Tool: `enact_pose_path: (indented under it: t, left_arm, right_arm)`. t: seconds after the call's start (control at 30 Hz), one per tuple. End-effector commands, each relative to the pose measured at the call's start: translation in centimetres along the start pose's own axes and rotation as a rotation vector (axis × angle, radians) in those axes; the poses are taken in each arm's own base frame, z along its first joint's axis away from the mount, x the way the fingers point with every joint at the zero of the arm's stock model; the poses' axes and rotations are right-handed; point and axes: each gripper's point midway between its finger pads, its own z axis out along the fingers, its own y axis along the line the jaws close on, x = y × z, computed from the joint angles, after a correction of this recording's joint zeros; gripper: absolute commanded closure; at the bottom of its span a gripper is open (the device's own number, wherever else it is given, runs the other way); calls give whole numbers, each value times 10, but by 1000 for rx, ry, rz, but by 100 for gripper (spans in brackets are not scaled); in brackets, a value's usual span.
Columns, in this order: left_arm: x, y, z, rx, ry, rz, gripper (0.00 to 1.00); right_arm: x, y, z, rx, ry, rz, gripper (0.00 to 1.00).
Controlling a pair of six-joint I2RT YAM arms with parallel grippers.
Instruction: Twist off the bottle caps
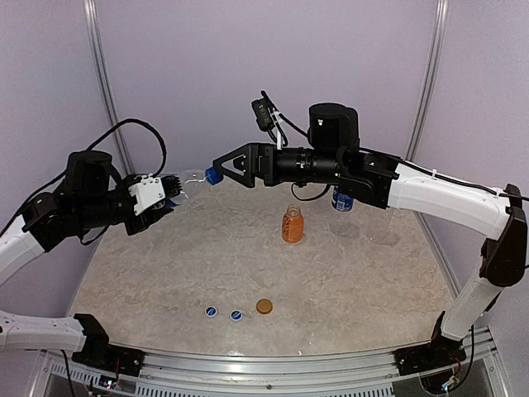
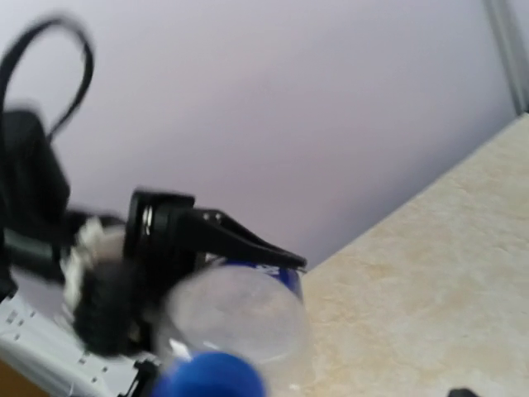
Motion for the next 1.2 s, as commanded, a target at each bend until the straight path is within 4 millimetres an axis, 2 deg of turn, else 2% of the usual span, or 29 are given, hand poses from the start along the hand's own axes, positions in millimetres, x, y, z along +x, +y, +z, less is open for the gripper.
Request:
enact_pose_path:
  t: [0.0,0.2,0.4,0.57,0.7,0.73,0.77,0.83,0.9,1.0,1.17]
  left_arm:
    - [-2,69,4,-415,58,223,64]
    - [-9,73,3,-464,53,291,65]
    - [-9,55,10,-439,42,373,66]
    - [-9,54,11,-439,40,373,66]
    - [-9,54,13,-436,40,368,66]
    - [-9,54,12,-437,40,366,66]
    - [-9,54,12,-436,41,367,66]
    - [-9,55,12,-440,43,364,66]
    - [-8,55,13,-439,47,361,66]
    - [-8,56,13,-437,47,354,66]
    - [-8,54,12,-431,42,359,66]
  right_arm:
    - [-7,0,-2,-2,-20,53,9]
    - [1,-13,9,9,9,101,15]
    - [-10,-20,13,-6,1,103,31]
    - [0,-22,15,-19,20,125,57]
    - [6,-23,15,-23,24,141,84]
    - [7,-23,15,-26,28,144,86]
    - [7,-22,15,-30,31,145,81]
    - [9,-21,15,-35,41,151,63]
    - [11,-22,14,-30,44,153,57]
    - [13,-23,12,-23,48,156,56]
    - [11,-22,13,-29,46,149,69]
